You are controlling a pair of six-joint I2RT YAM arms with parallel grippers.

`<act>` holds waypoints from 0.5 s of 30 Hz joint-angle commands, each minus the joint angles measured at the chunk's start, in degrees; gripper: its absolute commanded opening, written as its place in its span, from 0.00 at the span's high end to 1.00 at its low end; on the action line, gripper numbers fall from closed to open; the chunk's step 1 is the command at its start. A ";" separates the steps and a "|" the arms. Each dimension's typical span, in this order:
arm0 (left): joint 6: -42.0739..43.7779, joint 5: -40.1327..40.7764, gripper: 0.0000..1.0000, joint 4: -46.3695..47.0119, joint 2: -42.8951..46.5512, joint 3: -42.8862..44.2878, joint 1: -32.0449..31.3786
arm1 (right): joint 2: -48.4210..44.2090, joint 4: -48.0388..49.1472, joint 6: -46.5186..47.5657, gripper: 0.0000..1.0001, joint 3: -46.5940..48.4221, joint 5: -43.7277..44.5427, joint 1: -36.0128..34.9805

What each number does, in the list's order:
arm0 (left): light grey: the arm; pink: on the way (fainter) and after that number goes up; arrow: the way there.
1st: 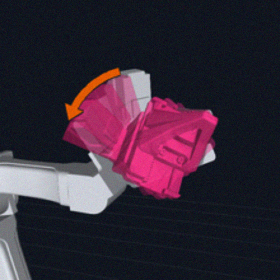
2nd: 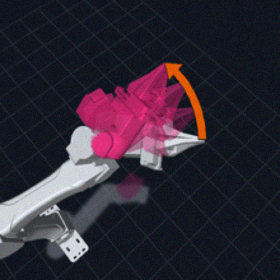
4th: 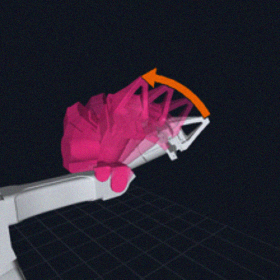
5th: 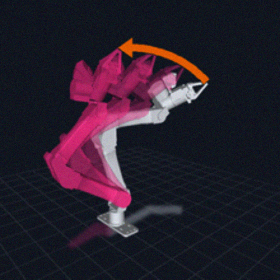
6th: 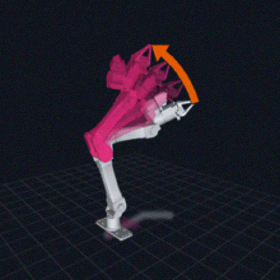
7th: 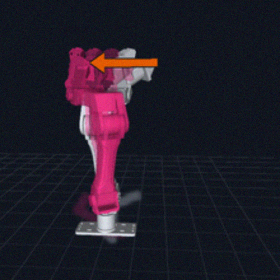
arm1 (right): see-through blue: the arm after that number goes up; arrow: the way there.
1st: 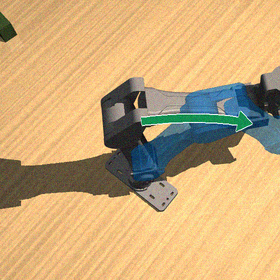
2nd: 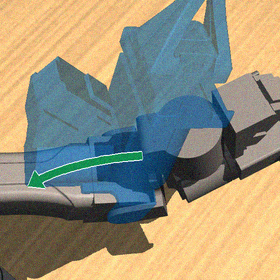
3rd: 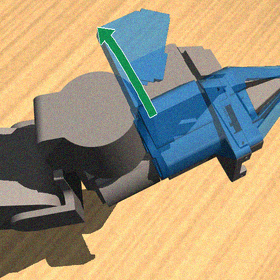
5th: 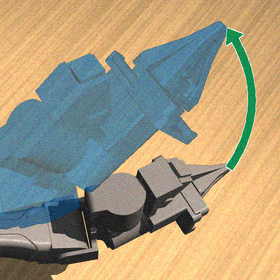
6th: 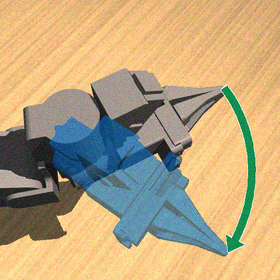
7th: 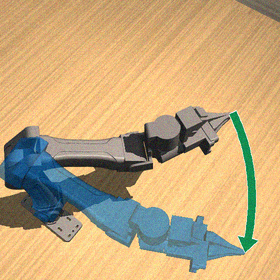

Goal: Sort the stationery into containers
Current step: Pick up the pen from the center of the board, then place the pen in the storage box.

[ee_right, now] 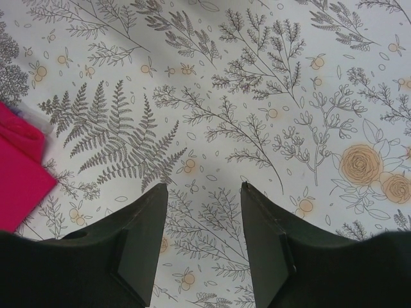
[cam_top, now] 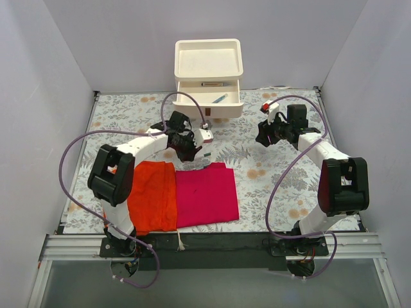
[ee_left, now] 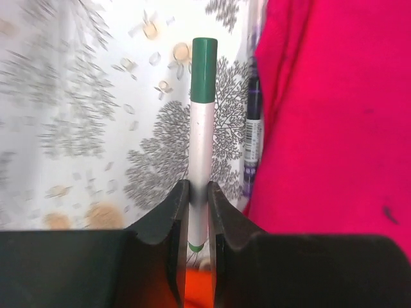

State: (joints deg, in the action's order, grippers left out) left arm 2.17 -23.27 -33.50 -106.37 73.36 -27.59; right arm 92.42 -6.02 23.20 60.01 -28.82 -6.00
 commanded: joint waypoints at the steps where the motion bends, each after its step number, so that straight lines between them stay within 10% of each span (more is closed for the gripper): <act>1: 4.93 -4.94 1.00 0.45 12.75 5.81 -0.09 | -0.31 0.31 1.41 0.42 3.01 -0.19 0.20; 15: 6.26 -0.04 1.00 14.77 10.14 22.78 0.35 | -0.31 0.92 1.58 0.42 2.05 -0.54 0.20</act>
State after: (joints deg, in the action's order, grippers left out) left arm 7.86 -27.35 -22.94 -92.27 92.14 -27.51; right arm 93.21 -6.02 24.21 60.71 -28.69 -6.00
